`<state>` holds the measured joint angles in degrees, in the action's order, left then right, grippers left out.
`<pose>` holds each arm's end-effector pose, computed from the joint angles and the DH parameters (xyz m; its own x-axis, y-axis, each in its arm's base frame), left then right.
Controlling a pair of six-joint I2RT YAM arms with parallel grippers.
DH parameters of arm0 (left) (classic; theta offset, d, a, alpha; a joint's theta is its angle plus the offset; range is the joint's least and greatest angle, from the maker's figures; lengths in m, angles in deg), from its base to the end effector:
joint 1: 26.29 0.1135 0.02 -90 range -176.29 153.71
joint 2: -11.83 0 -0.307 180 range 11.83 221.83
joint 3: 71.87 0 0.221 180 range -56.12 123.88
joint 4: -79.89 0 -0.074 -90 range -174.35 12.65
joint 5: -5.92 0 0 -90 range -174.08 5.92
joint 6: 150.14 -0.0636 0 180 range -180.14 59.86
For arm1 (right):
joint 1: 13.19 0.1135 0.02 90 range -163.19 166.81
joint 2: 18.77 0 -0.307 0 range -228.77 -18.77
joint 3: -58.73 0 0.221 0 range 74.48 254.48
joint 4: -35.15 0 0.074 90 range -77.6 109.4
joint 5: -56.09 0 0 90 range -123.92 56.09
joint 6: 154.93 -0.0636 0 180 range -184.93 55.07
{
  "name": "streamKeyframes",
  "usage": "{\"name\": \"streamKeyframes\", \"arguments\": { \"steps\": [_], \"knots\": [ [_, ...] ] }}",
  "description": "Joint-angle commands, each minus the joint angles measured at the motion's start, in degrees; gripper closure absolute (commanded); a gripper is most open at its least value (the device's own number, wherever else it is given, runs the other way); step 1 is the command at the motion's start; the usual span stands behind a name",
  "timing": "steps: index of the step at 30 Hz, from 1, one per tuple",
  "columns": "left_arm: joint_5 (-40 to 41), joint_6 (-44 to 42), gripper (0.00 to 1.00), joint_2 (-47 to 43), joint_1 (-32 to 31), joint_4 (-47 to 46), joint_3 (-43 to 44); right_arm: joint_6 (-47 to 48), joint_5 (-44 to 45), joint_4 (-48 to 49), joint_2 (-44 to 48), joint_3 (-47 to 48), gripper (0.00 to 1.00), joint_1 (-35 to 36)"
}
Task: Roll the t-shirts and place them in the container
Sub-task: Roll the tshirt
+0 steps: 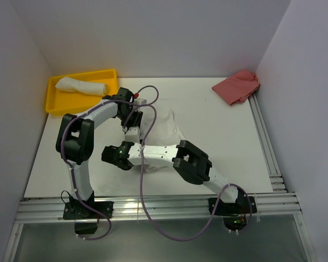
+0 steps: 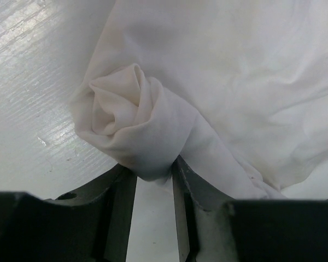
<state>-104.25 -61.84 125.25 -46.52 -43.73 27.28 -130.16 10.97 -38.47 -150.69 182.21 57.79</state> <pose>0.3682 -0.1591 0.2146 -0.8721 0.3511 -0.3408 0.4579 0.8312 -0.3154 0.1924 0.4204 0.1916 -0.7147 -0.0990 -0.6924 0.0257 0.9856 -0.1674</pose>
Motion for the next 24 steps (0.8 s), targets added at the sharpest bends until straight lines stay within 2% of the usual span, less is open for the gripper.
{"name": "streamKeyframes", "arguments": {
  "steps": [1,13,24],
  "knots": [
    [0.8,-0.2,0.63,0.2,-0.2,-0.7,2.3,-3.0,1.3,-5.6,-1.8,1.7,0.43,-0.4],
    [0.9,-0.3,0.59,0.6,-0.3,-0.7,2.5,-6.3,1.5,-13.8,-6.2,4.4,0.42,-0.8],
    [0.8,-0.4,0.52,0.8,-0.3,-0.5,3.2,-5.9,0.5,-12.1,-5.8,0.9,0.43,-1.5]
  ]
}}
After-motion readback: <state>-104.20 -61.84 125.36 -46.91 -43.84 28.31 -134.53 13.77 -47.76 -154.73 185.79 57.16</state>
